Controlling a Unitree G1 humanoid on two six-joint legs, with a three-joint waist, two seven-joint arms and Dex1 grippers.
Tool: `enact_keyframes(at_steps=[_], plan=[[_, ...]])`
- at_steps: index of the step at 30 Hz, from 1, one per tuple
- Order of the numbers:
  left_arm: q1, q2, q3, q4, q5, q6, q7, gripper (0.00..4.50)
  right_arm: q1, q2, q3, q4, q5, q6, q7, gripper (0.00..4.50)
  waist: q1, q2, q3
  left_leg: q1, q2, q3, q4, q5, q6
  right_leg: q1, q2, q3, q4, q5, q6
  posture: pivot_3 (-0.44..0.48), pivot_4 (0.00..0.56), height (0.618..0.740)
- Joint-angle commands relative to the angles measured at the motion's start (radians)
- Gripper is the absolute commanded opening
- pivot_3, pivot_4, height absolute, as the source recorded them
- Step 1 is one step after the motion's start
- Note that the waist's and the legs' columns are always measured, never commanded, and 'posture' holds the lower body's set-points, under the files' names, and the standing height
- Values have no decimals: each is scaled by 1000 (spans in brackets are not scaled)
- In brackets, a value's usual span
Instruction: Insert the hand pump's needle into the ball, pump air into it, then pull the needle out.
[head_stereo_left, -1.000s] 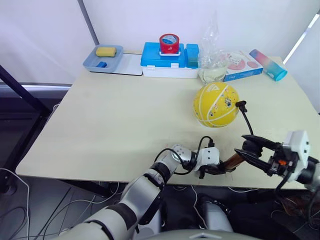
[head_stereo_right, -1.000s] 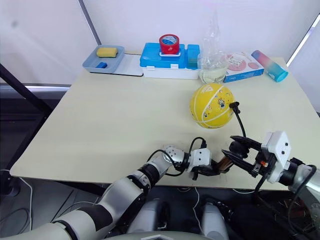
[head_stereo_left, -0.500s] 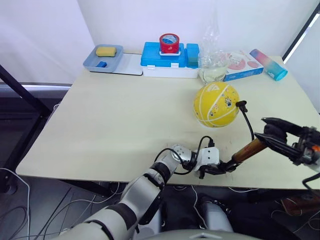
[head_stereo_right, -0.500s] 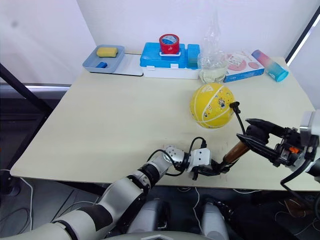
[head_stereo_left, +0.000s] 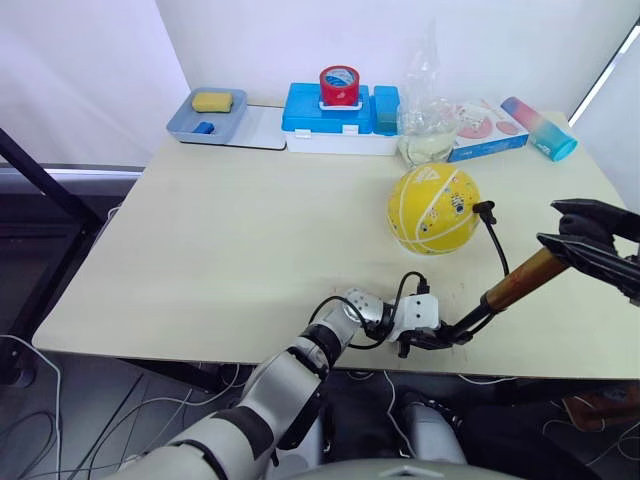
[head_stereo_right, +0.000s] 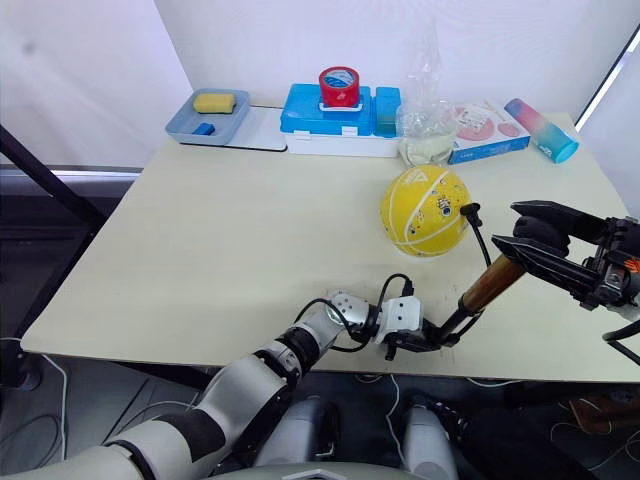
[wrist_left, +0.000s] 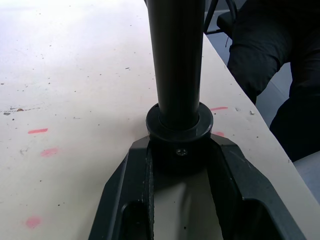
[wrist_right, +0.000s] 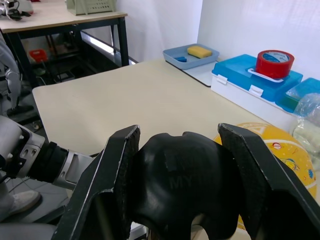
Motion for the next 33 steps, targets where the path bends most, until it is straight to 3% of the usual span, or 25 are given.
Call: enact_keyframes(at_steps=[1, 5, 12, 17, 25, 33], plan=[[22, -56, -30, 42, 42, 32, -6, 1015, 47, 70, 77, -22, -116, -63, 33, 2011, 0, -1, -1, 0, 0, 0, 0, 0, 0, 0, 0, 0, 0, 0, 0, 0, 150, 739], [21, -57, -30, 42, 43, 31, -4, 1015, 111, 151, 254, 6, -319, -167, 79, 2011, -2, -2, -3, 2, 0, 0, 0, -1, -1, 1, 0, 0, 0, 0, 0, 0, 150, 739], [22, -55, -30, 41, 43, 32, -2, 1015, 154, 260, 451, 113, -547, -332, 105, 2011, -1, -2, -4, 2, 1, -1, 0, 0, -1, 2, 1, 0, 0, 0, 0, 0, 150, 739], [24, -56, -30, 41, 43, 31, -2, 1015, 171, 316, 501, 176, -618, -421, 116, 2011, -2, -1, -5, 2, 0, 0, 0, -1, -1, 2, 1, 0, 1, 0, 0, 0, 150, 739], [26, -55, -32, 41, 45, 29, -5, 1015, 169, 257, 339, 90, -447, -349, 115, 2011, -1, 0, -5, 2, 0, 0, 0, -1, -2, 1, 0, 0, 1, 0, 0, 0, 150, 739], [29, -55, -35, 41, 47, 28, -9, 1014, 128, 72, 7, 8, -112, -146, 54, 2011, 1, 2, -3, 2, 0, -1, 0, -1, -2, 1, 0, -1, 1, 0, 0, 0, 150, 739]])
